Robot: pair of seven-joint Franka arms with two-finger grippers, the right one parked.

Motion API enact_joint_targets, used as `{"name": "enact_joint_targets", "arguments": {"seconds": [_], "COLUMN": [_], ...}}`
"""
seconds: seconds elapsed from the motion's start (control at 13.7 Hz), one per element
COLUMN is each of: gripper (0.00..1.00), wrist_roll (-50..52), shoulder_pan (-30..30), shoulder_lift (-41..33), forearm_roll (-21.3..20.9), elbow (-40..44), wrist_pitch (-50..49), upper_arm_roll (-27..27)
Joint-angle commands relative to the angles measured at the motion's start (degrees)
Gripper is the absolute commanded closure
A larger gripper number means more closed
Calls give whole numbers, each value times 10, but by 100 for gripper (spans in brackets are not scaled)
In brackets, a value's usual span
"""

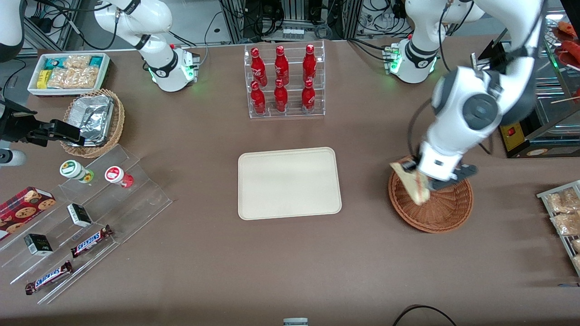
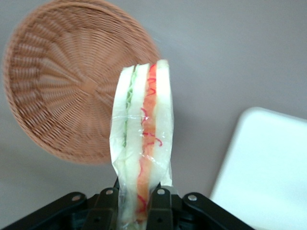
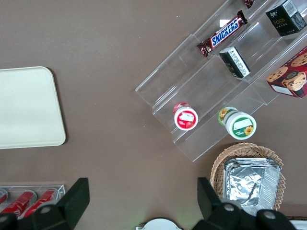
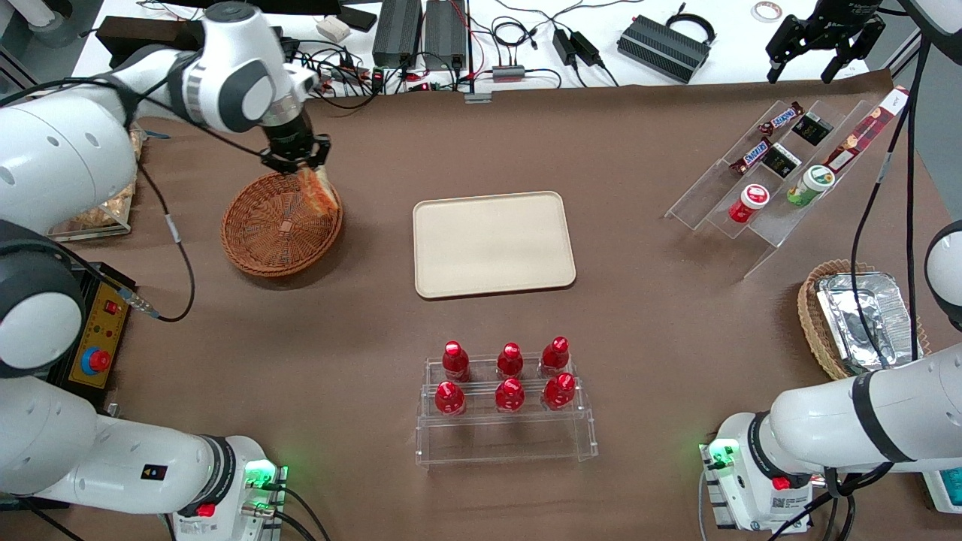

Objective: Place sandwich from basket to tray
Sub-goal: 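Lift the sandwich out of the basket and carry it toward the tray, then lower the held sandwich onto the cream tray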

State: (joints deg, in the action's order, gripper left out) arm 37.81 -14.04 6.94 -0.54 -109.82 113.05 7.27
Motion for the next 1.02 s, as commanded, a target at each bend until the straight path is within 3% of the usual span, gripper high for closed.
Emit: {"name": "enact_joint_targets", "arguments": {"seconds": [0.0,0.37,0.73,0.95], "gripper": [96,96,96,96], "wrist_roll": [30,69,139,157], "shoulder_pan": [-101,-240,-308,-317], "shoulder_lift": [28,128,265,300], "forearm_roll": [-7,-7,-30,-49], "elbow": [44,122,223,237], "wrist_pitch": [-23,-13,27,35], "upper_arm_roll": [-5,-5,-7,-6]}}
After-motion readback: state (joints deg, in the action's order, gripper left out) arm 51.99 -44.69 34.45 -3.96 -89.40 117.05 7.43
